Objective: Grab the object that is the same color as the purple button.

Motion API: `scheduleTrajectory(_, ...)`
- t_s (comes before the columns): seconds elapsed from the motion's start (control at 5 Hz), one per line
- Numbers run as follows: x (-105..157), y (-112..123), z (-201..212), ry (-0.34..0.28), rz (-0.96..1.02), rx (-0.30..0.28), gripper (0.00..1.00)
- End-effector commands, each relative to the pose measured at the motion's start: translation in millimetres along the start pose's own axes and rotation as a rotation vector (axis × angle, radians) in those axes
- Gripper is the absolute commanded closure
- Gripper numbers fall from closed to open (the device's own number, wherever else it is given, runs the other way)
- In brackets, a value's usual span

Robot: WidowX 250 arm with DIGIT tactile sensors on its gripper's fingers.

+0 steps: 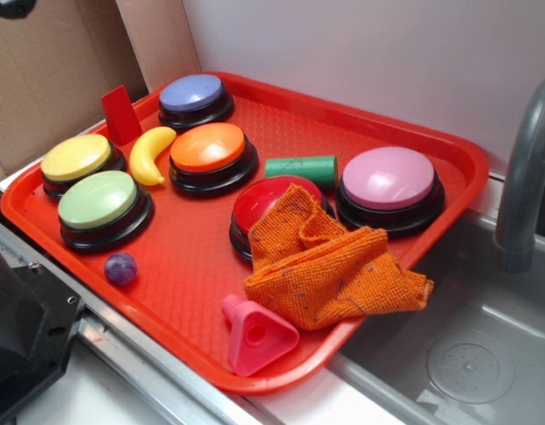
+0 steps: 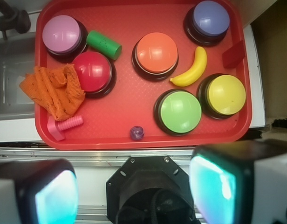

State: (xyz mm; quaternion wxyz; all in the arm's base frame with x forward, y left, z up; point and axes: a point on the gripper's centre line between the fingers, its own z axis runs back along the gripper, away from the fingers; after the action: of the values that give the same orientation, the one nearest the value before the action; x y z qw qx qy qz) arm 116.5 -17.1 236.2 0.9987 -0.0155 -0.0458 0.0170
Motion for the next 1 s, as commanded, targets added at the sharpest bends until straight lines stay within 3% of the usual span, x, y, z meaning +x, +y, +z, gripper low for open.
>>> scheduleTrajectory(0.0,0,0,0,0.000,0.000,0.000,0.00)
scheduleTrajectory(0.2,1,2,-25,-0.017,0.003,-0.028,0.00)
scheduleTrajectory(0.8,-2,3,-118,0.016,0.120,0.026,0.00)
